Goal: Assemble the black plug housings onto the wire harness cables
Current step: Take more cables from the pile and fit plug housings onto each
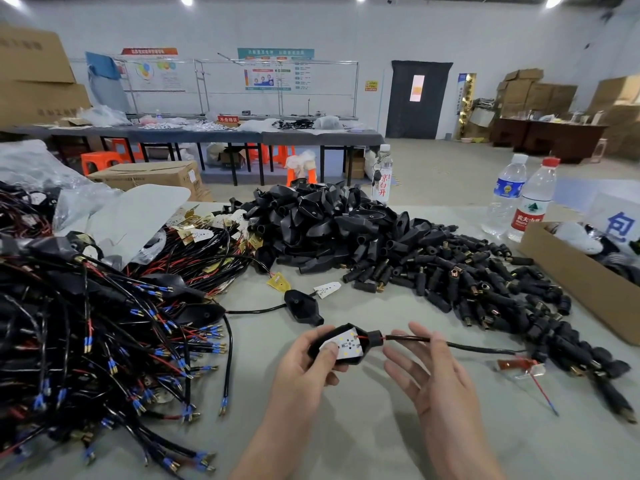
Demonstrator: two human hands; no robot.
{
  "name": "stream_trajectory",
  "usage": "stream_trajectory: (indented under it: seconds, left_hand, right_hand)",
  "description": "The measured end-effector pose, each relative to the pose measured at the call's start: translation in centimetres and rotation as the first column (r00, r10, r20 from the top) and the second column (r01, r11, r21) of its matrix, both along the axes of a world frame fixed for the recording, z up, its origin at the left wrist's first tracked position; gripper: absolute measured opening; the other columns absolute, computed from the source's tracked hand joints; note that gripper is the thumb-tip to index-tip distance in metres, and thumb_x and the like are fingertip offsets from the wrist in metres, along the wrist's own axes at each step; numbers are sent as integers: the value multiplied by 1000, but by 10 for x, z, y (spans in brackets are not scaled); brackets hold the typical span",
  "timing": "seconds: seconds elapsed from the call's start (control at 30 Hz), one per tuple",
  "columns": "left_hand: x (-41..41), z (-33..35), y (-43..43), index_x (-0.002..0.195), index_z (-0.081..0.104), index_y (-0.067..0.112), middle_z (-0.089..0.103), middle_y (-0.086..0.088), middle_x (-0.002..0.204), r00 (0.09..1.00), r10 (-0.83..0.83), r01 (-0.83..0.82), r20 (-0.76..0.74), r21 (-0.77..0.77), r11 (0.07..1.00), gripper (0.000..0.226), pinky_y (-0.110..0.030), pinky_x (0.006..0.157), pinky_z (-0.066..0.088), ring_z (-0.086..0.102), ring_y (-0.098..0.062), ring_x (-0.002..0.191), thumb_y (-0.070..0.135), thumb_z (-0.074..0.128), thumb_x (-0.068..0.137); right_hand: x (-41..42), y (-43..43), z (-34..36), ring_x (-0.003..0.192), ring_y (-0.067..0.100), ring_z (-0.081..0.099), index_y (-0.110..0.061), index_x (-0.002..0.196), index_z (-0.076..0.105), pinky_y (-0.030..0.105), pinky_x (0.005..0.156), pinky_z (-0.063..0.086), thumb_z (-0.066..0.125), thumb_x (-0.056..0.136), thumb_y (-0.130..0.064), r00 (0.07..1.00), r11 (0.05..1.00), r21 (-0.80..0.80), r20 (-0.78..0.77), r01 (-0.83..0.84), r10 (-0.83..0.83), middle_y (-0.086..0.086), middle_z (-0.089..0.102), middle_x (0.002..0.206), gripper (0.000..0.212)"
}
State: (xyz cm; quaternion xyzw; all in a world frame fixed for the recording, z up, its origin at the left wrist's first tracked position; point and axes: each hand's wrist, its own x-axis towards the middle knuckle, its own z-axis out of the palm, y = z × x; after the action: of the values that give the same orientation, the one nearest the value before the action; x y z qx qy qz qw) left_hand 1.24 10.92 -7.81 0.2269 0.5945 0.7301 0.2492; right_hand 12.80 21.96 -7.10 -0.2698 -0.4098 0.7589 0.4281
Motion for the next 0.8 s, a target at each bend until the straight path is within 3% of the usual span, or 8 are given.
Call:
stream_trajectory:
  seconds: [0.2,0.3,0.47,0.57,0.8]
  left_hand:
    - [1,-1,-1,111,68,20,76,-2,88,997,-2,-2,-78,-48,999,21,-21,64,51,67,-12,72,7,57,98]
    - [2,-1,-1,111,68,22,76,-2,86,995,2,-8,-95,-60,998,22,-20,65,51,67,-10,72,7,59,97]
    - [0,1,-1,109,69,19,76,-3,84,997,-5,1,-82,-57,998,21,-21,63,51,67,-11,69,6,56,98]
    - [-2,1,-2,110,69,14,76,-8,88,998,-11,8,-60,-51,999,21,-23,64,51,66,-15,71,5,54,99]
    - [-4,1,-5,107,70,17,76,-5,86,993,28,-38,-115,-84,996,22,-21,63,53,69,-16,71,4,55,98]
  right_hand:
    - [2,2,-2,81,21,74,-15,92,79,27,66,60,56,95,-33,999,999,29,29,21,-22,9,75,92,30]
    - [0,0,-3,80,16,71,-18,93,80,28,68,60,58,87,-39,998,996,82,59,-25,20,4,75,96,31]
    - [0,1,-6,79,15,71,-18,90,80,28,67,60,52,98,-31,990,988,139,134,-63,44,5,76,91,32]
    - [-3,-4,-6,77,18,69,-10,91,78,30,64,60,52,99,-27,989,989,125,135,-85,68,9,75,89,32]
    - [-6,-10,-5,75,19,71,-11,93,78,28,60,59,51,100,-23,985,990,95,145,-105,90,7,76,89,30]
